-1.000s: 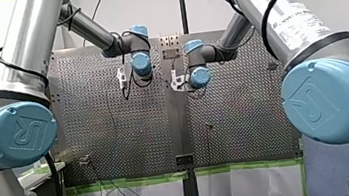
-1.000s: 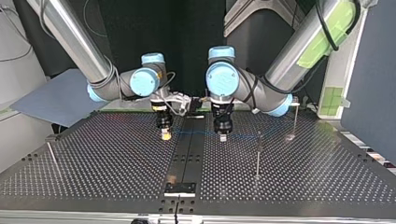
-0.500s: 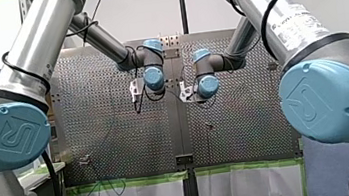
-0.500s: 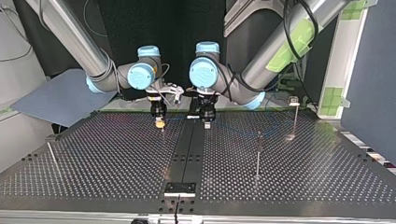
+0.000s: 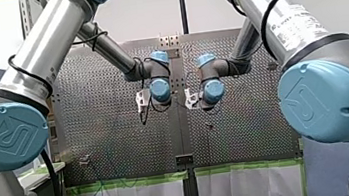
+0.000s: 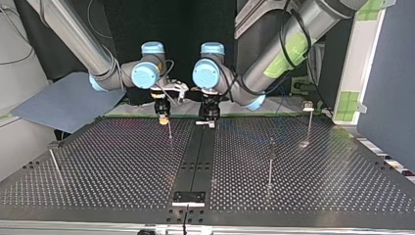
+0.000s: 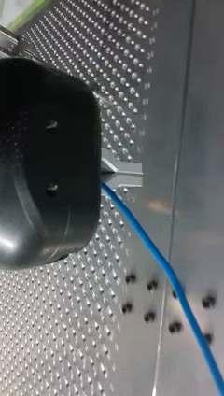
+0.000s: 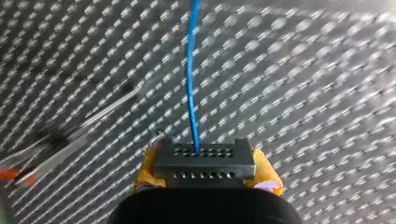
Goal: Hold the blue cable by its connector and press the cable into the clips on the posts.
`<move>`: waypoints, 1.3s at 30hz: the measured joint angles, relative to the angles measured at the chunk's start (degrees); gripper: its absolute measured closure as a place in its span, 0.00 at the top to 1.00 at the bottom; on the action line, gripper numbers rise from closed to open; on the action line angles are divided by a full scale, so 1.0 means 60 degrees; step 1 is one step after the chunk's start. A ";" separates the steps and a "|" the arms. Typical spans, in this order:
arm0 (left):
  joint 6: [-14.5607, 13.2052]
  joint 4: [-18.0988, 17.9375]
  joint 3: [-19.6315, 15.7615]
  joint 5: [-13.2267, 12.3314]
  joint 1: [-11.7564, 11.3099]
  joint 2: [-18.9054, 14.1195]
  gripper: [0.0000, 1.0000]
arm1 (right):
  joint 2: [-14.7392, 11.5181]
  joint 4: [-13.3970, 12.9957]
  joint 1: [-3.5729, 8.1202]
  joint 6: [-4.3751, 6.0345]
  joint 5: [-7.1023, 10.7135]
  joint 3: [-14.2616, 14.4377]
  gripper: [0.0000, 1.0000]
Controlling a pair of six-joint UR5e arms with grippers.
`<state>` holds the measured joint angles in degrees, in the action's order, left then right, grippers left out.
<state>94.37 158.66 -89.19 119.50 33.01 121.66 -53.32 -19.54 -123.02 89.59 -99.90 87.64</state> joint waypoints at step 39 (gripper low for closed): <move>0.0230 -0.1365 0.0000 -0.0059 0.0810 0.1519 0.00 | 0.0008 -0.2910 0.1348 0.0507 0.1587 0.2381 0.00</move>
<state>95.75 150.47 -89.19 119.15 37.87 130.77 -53.27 -37.00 -114.93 92.63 -90.38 101.93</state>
